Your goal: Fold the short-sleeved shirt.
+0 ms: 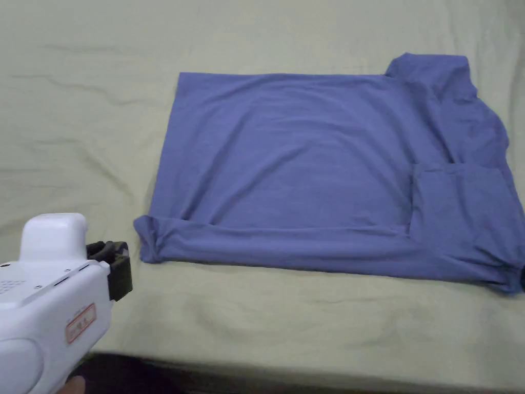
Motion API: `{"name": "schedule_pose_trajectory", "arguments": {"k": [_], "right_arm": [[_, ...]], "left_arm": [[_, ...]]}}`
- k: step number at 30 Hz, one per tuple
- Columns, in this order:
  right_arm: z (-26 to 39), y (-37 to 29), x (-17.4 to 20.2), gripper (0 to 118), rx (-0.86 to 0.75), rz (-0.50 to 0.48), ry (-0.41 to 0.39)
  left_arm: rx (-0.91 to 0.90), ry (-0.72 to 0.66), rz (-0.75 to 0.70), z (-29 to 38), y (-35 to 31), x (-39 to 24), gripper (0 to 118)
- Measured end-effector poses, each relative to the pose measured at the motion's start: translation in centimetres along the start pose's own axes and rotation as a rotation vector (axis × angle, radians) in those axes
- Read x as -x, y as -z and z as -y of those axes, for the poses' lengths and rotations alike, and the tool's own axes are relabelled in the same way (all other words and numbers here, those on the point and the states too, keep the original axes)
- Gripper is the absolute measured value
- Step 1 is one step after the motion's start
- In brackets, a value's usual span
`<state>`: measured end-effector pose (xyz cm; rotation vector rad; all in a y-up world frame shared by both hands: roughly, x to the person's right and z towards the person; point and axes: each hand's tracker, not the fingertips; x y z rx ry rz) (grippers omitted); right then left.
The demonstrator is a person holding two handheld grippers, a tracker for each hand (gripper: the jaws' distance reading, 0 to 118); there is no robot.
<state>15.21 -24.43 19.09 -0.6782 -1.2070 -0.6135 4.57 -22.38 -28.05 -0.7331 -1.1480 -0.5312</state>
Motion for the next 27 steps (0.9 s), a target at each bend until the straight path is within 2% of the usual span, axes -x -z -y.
{"name": "schedule_pose_trajectory", "arguments": {"k": [1, 2, 3, 4, 8, 10, 11, 12, 13, 14, 16, 18, 19, 20, 21, 23, 26, 27], "right_arm": [[-0.1, 0.0, 0.1, 3, 0.002, -0.001, -0.002], [-0.2, -0.1, 0.1, 3, -0.003, -0.003, -0.006], [-0.2, 0.0, 0.4, 3, -0.01, -0.002, -0.01], [-0.4, 0.1, 0.5, 3, -0.009, -0.002, -0.013], [-0.7, 0.9, 0.8, 3, -0.004, -0.009, -0.013], [-0.8, 1.4, 0.8, 3, 0.005, -0.002, -0.016], [-0.8, 1.8, 0.9, 3, 0.012, 0.003, -0.019], [-0.8, 2.2, 0.9, 3, 0.023, 0.01, -0.022], [-0.8, 2.6, 0.9, 3, 0.032, 0.015, -0.023], [-0.8, 3.0, 0.8, 3, 0.041, 0.016, -0.021], [-0.7, 3.9, 0.5, 3, 0.069, 0.001, -0.013], [-0.8, 4.5, 0.2, 4, 0.076, 0.007, -0.005], [-0.7, 5.1, -0.5, 27, 0.09, 0.018, 0.019], [-0.9, 5.5, -0.8, 78, 0.12, 0.057, 0.045], [-0.8, 6.5, -1.3, 118, 0.156, 0.053, 0.049], [-0.8, 7.1, -2.5, 118, 0.074, 0.081, 0.081], [-1.3, 9.9, -4.5, 118, 0.147, 0.117, 0.146], [-0.8, 11.0, -4.8, 107, 0.14, 0.118, 0.144]], "left_arm": [[0.006, -0.016, -0.007, -0.1, 0.8, 0.4, 22], [0.008, -0.035, -0.005, -0.7, 1.9, 0.6, 64], [0.021, -0.068, 0.021, -1.4, 3.4, 0.9, 89], [0.064, -0.092, 0.041, -2.0, 5.4, 1.2, 93], [0.157, -0.028, 0.033, -2.9, 11.6, 1.0, 94], [0.202, 0.025, 0.003, -2.4, 14.4, 1.3, 93], [0.207, 0.027, 0.012, -2.3, 15.0, 1.4, 85], [0.185, 0.027, 0.038, -2.1, 15.5, 1.6, 31], [0.179, -0.037, 0.094, -1.5, 15.9, 1.9, 0], [0.21, -0.061, 0.072, -1.4, 16.1, 1.8, 0], [0.164, 0.011, 0.032, -1.4, 15.1, 1.0, 0], [0.165, -0.002, 0.049, -0.9, 14.4, 1.0, 0], [0.164, -0.007, 0.05, -0.9, 13.8, 1.0, 0], [0.151, -0.01, 0.042, -0.9, 13.1, 1.0, 0], [0.131, -0.013, 0.037, -0.7, 12.5, 0.8, 0], [0.112, -0.036, 0.045, -0.7, 11.7, 0.9, 0], [0.103, -0.043, 0.044, -1.0, 11.1, 0.2, 0], [0.11, -0.044, 0.042, -1.0, 11.3, 0.1, 0]]}}
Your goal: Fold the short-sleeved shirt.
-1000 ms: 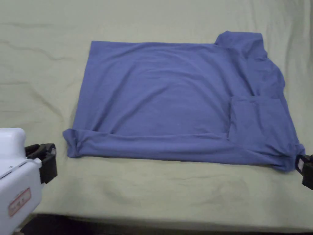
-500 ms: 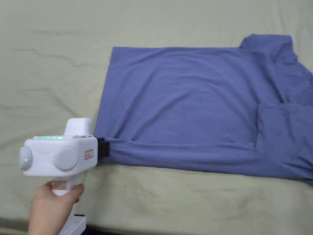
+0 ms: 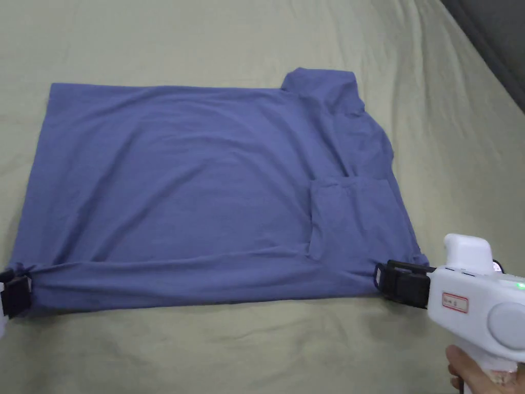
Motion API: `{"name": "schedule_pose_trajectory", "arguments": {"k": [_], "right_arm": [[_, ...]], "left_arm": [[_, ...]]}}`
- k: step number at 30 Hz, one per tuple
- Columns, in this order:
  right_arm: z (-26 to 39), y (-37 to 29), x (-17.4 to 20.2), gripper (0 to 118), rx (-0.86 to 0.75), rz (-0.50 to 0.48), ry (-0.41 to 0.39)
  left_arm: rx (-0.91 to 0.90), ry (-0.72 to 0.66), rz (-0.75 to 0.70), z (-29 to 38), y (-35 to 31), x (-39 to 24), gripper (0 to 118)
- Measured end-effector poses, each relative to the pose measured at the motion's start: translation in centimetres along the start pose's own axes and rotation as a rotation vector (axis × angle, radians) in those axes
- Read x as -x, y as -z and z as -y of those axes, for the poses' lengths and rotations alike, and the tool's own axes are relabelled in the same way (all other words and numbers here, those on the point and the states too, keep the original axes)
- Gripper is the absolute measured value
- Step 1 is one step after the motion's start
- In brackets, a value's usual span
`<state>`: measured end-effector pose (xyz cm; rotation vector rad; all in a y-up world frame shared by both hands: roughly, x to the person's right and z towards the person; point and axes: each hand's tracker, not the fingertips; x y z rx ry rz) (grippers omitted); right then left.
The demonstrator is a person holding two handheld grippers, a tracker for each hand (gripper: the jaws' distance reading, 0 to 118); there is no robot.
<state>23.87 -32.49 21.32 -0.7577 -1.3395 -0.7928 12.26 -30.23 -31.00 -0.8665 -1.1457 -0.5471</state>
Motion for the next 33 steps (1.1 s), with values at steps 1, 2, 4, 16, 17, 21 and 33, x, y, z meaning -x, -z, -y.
{"name": "schedule_pose_trajectory", "arguments": {"k": [1, 2, 4, 16, 17, 21, 33], "right_arm": [[0.1, 1.0, -0.3, 78, 0.006, 0.003, 0.005], [0.0, 1.6, -0.5, 32, 0.031, 0.0, 0.01], [0.4, 2.4, -0.4, 13, 0.033, -0.102, 0.052], [-8.6, -0.8, 1.5, 12, -0.161, -0.17, 0.121], [-10.3, -0.1, 2.0, 12, -0.159, -0.157, 0.11], [-16.5, 5.4, 3.8, 12, -0.104, -0.103, 0.067], [-16.1, 9.5, 5.1, 118, -0.023, -0.105, -0.036]], "left_arm": [[0.012, 0.0, -0.005, 0.0, 0.3, -0.1, 0], [0.016, 0.001, -0.006, -0.1, 0.5, -0.4, 0], [0.019, -0.005, 0.002, 0.0, 0.7, -0.4, 0], [-0.113, 0.031, -0.024, -11.3, 3.2, -1.2, 0], [-0.114, 0.04, -0.03, -12.9, 4.3, -1.5, 0], [-0.06, 0.075, -0.074, -17.6, 10.3, -2.3, 0], [0.035, -0.036, -0.071, -14.8, 14.4, -0.4, 90]]}}
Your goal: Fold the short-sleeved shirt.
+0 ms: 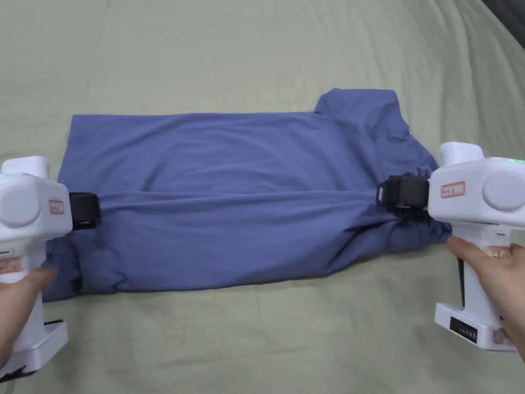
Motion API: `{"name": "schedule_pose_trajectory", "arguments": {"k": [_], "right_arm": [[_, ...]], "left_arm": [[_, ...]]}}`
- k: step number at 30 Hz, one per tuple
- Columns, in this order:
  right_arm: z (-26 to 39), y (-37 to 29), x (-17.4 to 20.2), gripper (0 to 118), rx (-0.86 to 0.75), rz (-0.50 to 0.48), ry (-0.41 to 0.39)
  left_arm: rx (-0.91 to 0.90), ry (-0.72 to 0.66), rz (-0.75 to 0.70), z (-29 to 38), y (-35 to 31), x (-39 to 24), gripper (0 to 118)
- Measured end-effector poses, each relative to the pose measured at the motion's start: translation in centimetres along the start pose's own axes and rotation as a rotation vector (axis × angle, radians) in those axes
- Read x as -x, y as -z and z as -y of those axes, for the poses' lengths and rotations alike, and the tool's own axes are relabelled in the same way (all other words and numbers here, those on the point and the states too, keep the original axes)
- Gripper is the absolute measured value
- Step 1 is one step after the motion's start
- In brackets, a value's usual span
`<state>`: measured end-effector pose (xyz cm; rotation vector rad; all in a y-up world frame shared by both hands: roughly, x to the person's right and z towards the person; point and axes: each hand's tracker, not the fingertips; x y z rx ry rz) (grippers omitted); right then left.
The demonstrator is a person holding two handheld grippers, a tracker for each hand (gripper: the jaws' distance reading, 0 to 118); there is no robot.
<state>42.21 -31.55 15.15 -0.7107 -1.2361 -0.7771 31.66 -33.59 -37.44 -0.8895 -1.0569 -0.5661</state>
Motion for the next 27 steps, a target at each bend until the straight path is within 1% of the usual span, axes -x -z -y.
{"name": "schedule_pose_trajectory", "arguments": {"k": [1, 4, 5, 6, 7, 8, 9, 10, 12, 14, 15, 17, 19, 20, 21, 22, 26, 27], "right_arm": [[0.5, -1.0, 0.1, 118, -0.02, 0.002, -0.004], [2.5, -4.5, 0.0, 118, -0.029, -0.011, -0.016], [3.8, -5.9, 0.0, 118, -0.049, -0.032, -0.018], [5.1, -7.3, 0.0, 116, -0.067, -0.064, -0.029], [6.4, -8.8, 0.2, 105, -0.084, -0.097, -0.045], [7.7, -9.8, 0.4, 71, -0.092, -0.099, -0.055], [9.2, -10.4, 0.7, 4, -0.09, -0.086, -0.047], [10.7, -11.2, 0.9, 3, -0.129, -0.036, -0.037], [12.4, -12.2, 0.9, 3, -0.097, -0.05, -0.063], [13.7, -13.2, 0.7, 3, -0.094, -0.064, -0.049], [14.0, -13.7, 0.7, 3, -0.095, -0.077, -0.03], [14.3, -14.4, 0.3, 3, -0.091, -0.103, -0.008], [14.2, -15.0, 0.6, 3, -0.102, -0.092, -0.021], [14.1, -15.1, 0.6, 3, -0.106, -0.083, -0.034], [14.0, -15.1, 0.6, 3, -0.113, -0.075, -0.045], [13.8, -15.0, 0.4, 3, -0.115, -0.079, -0.046], [13.2, -14.2, 0.4, 3, -0.105, -0.086, -0.036], [13.2, -14.0, 0.6, 3, -0.1, -0.078, -0.041]], "left_arm": [[-0.006, -0.022, 0.014, 0.7, -1.4, 0.5, 90], [-0.096, -0.033, -0.016, 3.9, -6.2, 1.9, 90], [-0.123, -0.041, -0.019, 5.2, -8.0, 2.3, 90], [-0.135, -0.038, 0.026, 6.8, -9.7, 2.7, 90], [-0.149, -0.012, 0.134, 8.7, -11.4, 3.0, 85], [-0.16, 0.007, 0.212, 10.3, -12.7, 3.0, 64], [-0.143, 0.004, 0.226, 11.7, -13.6, 2.7, 4], [-0.155, -0.018, 0.146, 13.2, -14.5, 2.1, 0], [-0.056, 0.067, 0.137, 15.2, -15.2, 1.3, 0], [-0.079, 0.057, 0.121, 16.0, -16.0, 0.6, 0], [-0.075, 0.059, 0.106, 15.8, -16.0, 0.5, 0], [-0.087, 0.041, 0.087, 15.0, -15.3, 1.3, 0], [-0.075, 0.001, 0.034, 13.0, -14.1, 2.1, 0], [-0.076, 0.0, 0.016, 12.0, -13.3, 2.3, 14], [-0.07, 0.003, -0.004, 10.9, -11.8, 2.7, 57], [-0.037, 0.007, -0.009, 9.8, -10.2, 3.0, 86], [0.029, 0.025, -0.002, 7.4, -5.1, 2.7, 87], [0.049, 0.032, 0.004, 7.2, -3.9, 2.6, 84]]}}
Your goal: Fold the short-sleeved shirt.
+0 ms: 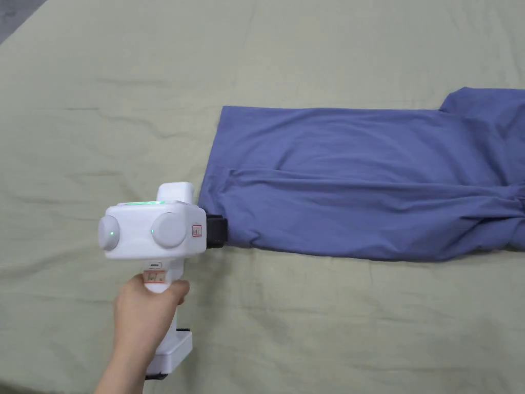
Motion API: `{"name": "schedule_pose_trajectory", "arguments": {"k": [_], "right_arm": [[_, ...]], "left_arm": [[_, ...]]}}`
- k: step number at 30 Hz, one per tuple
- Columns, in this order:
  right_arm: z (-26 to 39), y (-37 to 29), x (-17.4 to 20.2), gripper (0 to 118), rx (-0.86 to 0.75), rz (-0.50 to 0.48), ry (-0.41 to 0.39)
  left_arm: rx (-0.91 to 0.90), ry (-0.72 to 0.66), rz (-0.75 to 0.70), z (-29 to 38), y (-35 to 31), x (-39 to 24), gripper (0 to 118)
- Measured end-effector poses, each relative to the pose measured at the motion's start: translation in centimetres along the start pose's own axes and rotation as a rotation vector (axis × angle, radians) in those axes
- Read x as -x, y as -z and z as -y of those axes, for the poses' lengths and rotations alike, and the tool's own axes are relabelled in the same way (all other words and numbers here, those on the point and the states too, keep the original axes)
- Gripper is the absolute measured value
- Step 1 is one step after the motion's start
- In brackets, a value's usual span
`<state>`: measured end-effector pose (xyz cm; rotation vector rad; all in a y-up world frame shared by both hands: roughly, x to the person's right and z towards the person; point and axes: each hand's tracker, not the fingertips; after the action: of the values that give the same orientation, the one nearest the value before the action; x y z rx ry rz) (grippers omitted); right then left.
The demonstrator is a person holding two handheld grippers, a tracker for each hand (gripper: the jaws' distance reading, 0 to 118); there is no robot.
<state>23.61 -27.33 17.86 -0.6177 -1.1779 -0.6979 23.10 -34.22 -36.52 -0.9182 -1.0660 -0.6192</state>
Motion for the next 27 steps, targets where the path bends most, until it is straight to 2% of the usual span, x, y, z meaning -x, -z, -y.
{"name": "schedule_pose_trajectory", "arguments": {"k": [3, 4, 5, 6, 9, 10, 12, 13, 14, 15, 16, 17, 20, 21, 23, 24, 25, 27], "right_arm": [[-0.1, 1.0, 0.0, 3, 0.027, 0.017, -0.022], [0.0, 1.2, 0.1, 3, 0.034, 0.021, -0.027], [0.0, 1.4, 0.1, 3, 0.037, 0.023, -0.03], [0.0, 1.7, 0.1, 3, 0.041, 0.02, -0.031], [-0.3, 2.6, 0.0, 3, 0.06, 0.005, -0.032], [-0.7, 2.9, -0.1, 3, 0.062, 0.0, -0.033], [-1.6, 3.4, -0.4, 3, 0.051, 0.006, -0.032], [-2.5, 4.0, -0.8, 10, 0.043, 0.027, -0.011], [-3.4, 4.9, -1.4, 52, 0.048, 0.068, 0.017], [-4.2, 6.5, -2.1, 109, 0.087, 0.078, 0.027], [-5.0, 8.1, -3.3, 118, 0.08, 0.067, 0.024], [-5.7, 9.1, -4.0, 117, 0.053, 0.073, 0.039], [-7.9, 13.6, -5.7, 115, 0.118, 0.089, 0.07], [-8.3, 14.7, -6.0, 102, 0.141, 0.117, 0.075], [-8.8, 16.0, -6.1, 52, 0.157, 0.108, 0.046], [-8.5, 16.0, -5.8, 35, 0.148, 0.098, 0.038], [-8.5, 15.8, -5.5, 25, 0.137, 0.059, 0.042], [-8.4, 15.2, -4.9, 18, 0.14, 0.073, 0.035]], "left_arm": [[0.009, 0.032, 0.044, 0.4, 1.4, -0.7, 59], [0.007, 0.079, 0.038, 0.3, 0.9, -0.8, 43], [0.014, 0.108, 0.05, -0.1, 0.2, -0.8, 15], [-0.009, 0.132, 0.019, -0.3, -0.8, -1.0, 4], [-0.023, 0.049, 0.15, -1.4, -2.8, -0.6, 4], [-0.096, 0.082, 0.1, -1.6, -3.7, -1.0, 4], [-0.148, 0.09, 0.098, -2.0, -5.1, -1.5, 4], [-0.164, 0.07, 0.114, -2.2, -5.5, -1.6, 4], [-0.164, 0.062, 0.126, -2.3, -6.1, -2.0, 4], [-0.162, 0.06, 0.126, -2.4, -6.2, -2.2, 4], [-0.166, 0.055, 0.125, -2.4, -6.1, -2.3, 4], [-0.167, 0.052, 0.128, -2.4, -6.0, -2.4, 4], [-0.132, 0.024, 0.129, -2.5, -4.2, -1.7, 4], [-0.128, 0.014, 0.133, -2.4, -4.0, -1.6, 4], [-0.111, -0.003, 0.139, -2.5, -3.3, -0.9, 4], [-0.108, -0.012, 0.14, -2.5, -3.2, -0.5, 4], [-0.109, -0.018, 0.146, -2.5, -3.2, -0.2, 4], [-0.109, -0.035, 0.152, -2.7, -3.8, -0.1, 4]]}}
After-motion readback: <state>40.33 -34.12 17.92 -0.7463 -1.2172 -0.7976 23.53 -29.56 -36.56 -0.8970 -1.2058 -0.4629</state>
